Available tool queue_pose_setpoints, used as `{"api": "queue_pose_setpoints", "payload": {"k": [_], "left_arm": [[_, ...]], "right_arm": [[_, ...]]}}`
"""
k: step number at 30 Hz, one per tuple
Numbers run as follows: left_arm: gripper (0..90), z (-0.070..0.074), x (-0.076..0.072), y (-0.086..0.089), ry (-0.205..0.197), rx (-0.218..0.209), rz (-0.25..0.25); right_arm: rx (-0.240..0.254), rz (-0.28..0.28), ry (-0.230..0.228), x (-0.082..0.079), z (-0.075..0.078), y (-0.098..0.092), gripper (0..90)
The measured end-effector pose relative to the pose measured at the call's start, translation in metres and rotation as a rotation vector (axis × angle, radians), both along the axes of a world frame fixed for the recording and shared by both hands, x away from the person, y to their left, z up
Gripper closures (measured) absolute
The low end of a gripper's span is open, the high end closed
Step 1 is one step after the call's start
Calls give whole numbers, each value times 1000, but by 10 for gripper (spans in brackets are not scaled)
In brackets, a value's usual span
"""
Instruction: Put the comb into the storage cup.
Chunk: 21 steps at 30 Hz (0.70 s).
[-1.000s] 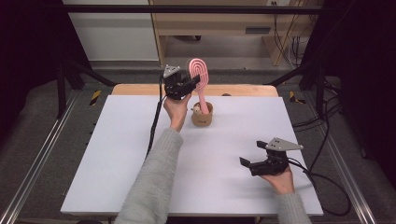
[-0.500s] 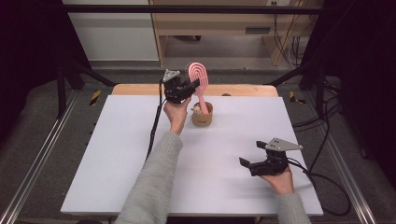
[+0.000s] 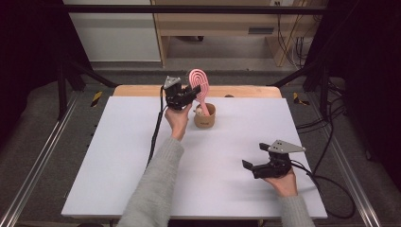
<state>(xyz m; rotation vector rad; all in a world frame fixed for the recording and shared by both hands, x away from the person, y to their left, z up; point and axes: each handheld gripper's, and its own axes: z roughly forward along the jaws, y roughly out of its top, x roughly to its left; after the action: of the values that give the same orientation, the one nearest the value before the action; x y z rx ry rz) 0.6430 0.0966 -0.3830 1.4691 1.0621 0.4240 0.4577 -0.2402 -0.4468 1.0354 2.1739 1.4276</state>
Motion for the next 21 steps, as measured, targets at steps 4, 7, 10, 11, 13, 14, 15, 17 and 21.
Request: {"api": "queue_pose_setpoints", "payload": {"k": [4, 7, 10, 11, 13, 14, 15, 17, 21], "left_arm": [[636, -4, 0, 2, 3, -1, 8], [636, -5, -1, 5, 5, -11, 9], [635, -7, -1, 8, 8, -26, 16], [635, -8, -2, 9, 9, -30, 21], [634, -9, -2, 11, 8, -39, 23], [633, -10, -2, 12, 8, -42, 26], [632, -10, -2, 13, 9, -44, 26], [631, -11, -2, 14, 14, -45, 33], [626, -12, -3, 18, 16, -50, 41]], "right_arm": [[-5, -1, 0, 0, 0, 0, 3], [-5, -1, 0, 0, 0, 0, 3], [-8, -2, 0, 0, 0, 0, 3], [-9, -4, 1, 0, 0, 0, 3], [-12, -2, 0, 0, -1, 0, 3], [-12, -3, 1, 0, -1, 0, 3], [-9, -4, 1, 0, -1, 0, 3], [-9, -3, 0, 0, -1, 0, 3], [-9, -4, 1, 0, 0, 0, 3]]}}
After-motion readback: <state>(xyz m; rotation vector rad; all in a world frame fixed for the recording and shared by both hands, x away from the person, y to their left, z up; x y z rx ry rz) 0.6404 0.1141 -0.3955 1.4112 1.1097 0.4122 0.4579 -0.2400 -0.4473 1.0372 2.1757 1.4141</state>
